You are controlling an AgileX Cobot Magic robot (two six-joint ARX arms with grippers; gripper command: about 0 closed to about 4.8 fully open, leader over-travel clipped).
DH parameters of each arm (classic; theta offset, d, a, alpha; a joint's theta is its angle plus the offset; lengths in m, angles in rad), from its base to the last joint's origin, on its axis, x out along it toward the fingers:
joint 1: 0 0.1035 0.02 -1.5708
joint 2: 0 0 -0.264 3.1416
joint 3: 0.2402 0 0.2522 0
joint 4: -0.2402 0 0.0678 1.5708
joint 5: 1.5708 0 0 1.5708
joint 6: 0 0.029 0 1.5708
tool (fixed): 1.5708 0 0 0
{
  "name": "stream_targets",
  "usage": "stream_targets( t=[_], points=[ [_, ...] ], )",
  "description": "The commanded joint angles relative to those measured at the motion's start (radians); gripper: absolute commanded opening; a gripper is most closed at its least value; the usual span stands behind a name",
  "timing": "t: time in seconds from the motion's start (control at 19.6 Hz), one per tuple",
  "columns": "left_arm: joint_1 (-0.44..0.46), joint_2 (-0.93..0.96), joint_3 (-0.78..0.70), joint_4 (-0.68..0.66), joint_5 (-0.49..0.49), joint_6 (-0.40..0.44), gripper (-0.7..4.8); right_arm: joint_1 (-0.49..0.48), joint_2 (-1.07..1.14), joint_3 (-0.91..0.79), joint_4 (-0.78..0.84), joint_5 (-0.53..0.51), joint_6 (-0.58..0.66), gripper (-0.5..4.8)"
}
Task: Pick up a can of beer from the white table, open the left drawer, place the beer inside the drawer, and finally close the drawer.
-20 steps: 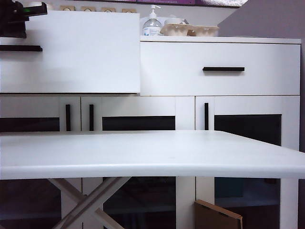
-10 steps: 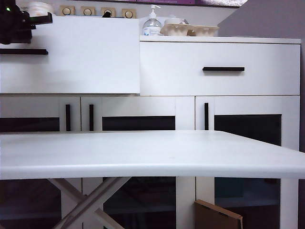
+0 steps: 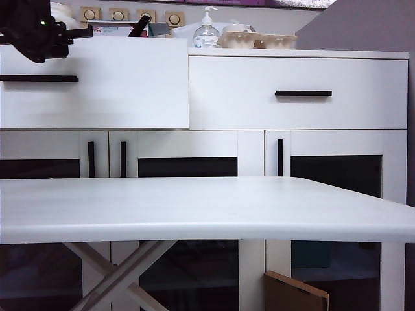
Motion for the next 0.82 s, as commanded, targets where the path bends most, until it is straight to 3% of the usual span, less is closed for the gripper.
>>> stream_targets(
  t=[0.05, 0.46, 0.61, 0.82],
  points=[
    [0.002, 0.063, 0.077, 0.010, 0.020, 0.008, -0.06, 0.002, -0.002, 0.003, 0.008, 0.002, 0.003, -0.05],
    [0.003, 0.254, 0.328, -0.051, 0.046, 0.050, -0.06, 0.001, 0.005, 0.002, -0.029, 0.011, 0.001, -0.05],
    [0.003, 0.285, 0.377, -0.060, 0.045, 0.050, -0.06, 0.002, 0.011, 0.002, -0.087, 0.073, 0.002, -0.05],
    [0.013, 0.327, 0.411, -0.064, 0.045, 0.049, -0.06, 0.002, 0.011, 0.002, -0.085, 0.070, -0.006, -0.05]
  ],
)
